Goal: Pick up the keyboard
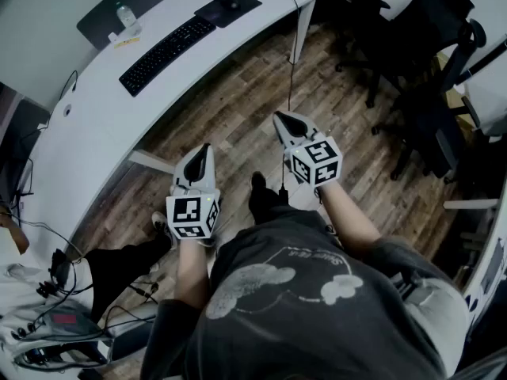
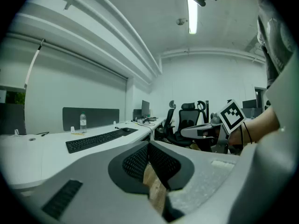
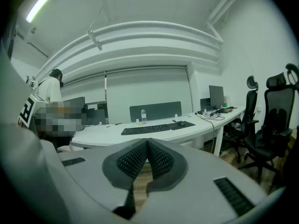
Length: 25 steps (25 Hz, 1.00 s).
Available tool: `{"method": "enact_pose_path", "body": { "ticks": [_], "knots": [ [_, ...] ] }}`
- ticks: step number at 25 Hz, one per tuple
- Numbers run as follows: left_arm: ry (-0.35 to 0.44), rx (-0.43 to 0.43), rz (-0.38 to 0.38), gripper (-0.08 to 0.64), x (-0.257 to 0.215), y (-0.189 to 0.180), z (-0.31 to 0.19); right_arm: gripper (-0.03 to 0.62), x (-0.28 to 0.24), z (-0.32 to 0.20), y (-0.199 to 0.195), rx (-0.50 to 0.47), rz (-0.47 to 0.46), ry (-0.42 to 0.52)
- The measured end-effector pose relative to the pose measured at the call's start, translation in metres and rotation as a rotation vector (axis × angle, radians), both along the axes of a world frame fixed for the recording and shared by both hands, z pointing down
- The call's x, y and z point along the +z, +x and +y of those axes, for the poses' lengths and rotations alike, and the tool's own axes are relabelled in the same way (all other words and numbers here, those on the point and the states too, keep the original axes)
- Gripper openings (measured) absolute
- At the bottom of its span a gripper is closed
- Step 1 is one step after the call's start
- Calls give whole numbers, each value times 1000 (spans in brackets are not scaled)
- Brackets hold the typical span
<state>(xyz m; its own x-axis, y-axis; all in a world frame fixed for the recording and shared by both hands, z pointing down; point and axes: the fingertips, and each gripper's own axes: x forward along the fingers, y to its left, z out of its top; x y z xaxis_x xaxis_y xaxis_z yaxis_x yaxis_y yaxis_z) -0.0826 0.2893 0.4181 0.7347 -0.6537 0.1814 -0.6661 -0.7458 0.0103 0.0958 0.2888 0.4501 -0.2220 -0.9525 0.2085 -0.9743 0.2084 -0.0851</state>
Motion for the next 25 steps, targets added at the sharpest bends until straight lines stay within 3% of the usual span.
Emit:
{"method": "enact_pose_path", "body": {
  "ticks": [16,25],
  "knots": [
    [-50,-41,28,2,11,-4,-13,-9,-7,1,9,-33,18,24],
    [-97,-121,29,2,24,5,-88,-9,10,-84,39,-36,-14,5]
  ]
}}
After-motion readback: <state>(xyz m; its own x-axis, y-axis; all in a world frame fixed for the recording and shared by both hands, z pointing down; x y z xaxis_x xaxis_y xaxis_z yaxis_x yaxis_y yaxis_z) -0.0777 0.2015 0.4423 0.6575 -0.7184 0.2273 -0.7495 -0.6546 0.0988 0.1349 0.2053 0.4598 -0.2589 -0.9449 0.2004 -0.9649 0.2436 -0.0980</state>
